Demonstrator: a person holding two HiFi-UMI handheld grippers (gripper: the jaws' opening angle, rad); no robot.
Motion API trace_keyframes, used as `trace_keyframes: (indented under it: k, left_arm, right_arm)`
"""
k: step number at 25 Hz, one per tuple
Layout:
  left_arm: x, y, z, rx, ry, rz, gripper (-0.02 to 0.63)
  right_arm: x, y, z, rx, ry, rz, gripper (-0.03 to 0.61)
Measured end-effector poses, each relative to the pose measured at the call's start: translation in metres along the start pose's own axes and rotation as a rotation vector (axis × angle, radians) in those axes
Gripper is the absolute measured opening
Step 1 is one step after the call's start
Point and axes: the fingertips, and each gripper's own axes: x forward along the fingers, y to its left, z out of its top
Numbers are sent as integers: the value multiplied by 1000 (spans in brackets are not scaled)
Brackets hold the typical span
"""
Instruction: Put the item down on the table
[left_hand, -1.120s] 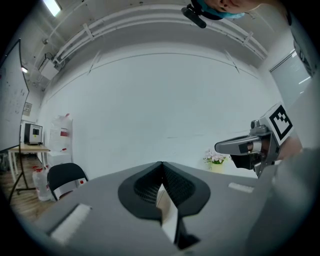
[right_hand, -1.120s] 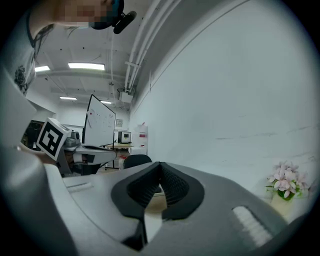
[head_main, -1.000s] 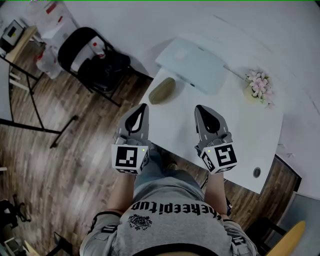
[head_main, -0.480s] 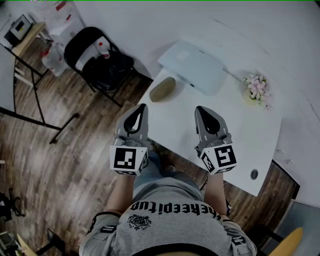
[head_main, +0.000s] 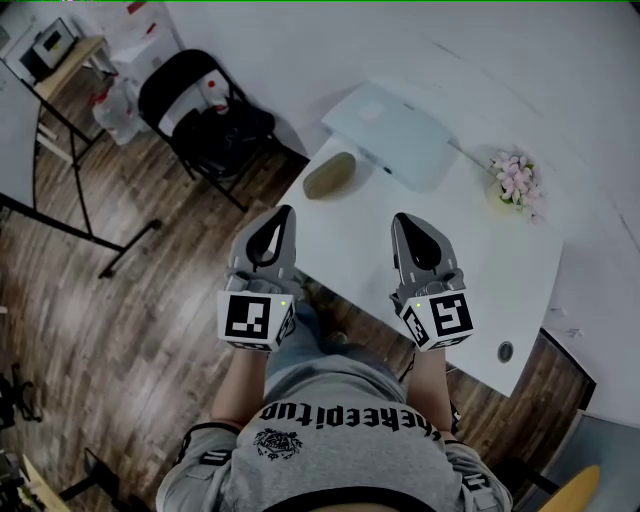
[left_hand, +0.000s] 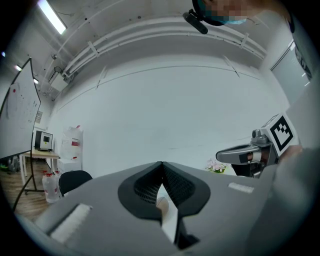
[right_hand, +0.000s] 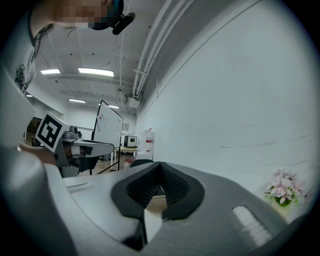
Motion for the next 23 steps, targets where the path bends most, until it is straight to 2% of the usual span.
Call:
trace_keyframes:
  k: [23]
  left_arm:
    - [-24, -6, 1, 2, -15, 32, 14]
  right_arm:
    - [-22, 12, 1, -3, -11, 4, 0]
